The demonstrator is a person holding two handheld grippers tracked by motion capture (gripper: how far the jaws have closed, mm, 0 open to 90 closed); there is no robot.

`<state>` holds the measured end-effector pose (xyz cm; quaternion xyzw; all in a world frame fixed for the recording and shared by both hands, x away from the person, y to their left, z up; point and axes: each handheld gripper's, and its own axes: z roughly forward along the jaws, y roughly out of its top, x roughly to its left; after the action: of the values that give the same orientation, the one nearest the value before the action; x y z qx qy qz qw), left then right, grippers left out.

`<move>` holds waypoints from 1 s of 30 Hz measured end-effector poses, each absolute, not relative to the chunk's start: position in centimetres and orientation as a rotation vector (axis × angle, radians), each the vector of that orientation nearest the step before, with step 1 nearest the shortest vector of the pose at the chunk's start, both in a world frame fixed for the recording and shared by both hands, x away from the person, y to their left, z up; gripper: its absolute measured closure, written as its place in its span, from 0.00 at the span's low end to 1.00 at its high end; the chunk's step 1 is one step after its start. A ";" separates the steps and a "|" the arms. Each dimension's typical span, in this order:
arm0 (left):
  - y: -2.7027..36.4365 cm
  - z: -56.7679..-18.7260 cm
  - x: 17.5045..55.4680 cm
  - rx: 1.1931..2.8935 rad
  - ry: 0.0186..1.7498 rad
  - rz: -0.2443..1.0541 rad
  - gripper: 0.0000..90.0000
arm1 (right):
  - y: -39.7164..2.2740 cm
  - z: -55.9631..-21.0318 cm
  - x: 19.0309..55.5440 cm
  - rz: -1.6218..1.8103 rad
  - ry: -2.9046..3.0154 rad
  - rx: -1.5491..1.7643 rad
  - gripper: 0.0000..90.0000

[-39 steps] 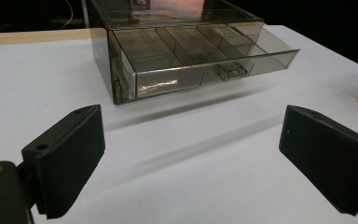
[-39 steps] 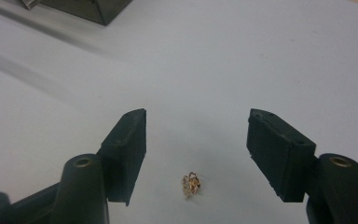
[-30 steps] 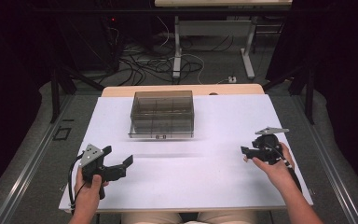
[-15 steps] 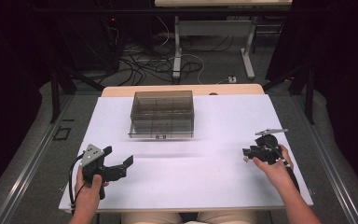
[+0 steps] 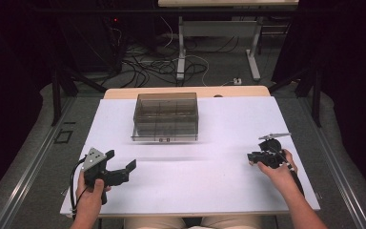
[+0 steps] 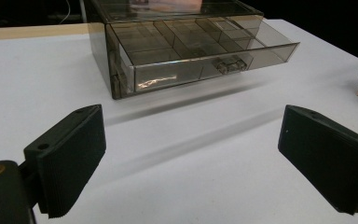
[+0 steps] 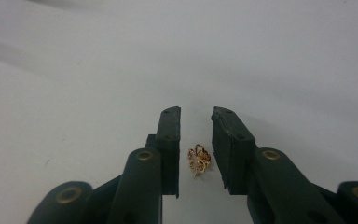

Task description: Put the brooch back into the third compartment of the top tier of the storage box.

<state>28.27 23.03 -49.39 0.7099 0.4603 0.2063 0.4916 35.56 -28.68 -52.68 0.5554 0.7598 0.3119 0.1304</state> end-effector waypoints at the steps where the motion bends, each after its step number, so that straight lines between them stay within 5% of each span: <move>1: 23.0 -49.4 28.3 1.722 1.117 0.500 0.09 | -28.8 -52.7 35.6 0.905 2.204 1.624 0.83; 30: 23.1 -49.4 28.3 1.726 1.118 0.502 0.09 | -29.3 -53.8 36.4 0.922 2.230 1.737 0.96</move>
<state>28.30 23.14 -49.44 0.7106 0.4603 0.2065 0.4903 36.39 -29.31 -53.78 0.5822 0.7474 0.3090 0.0839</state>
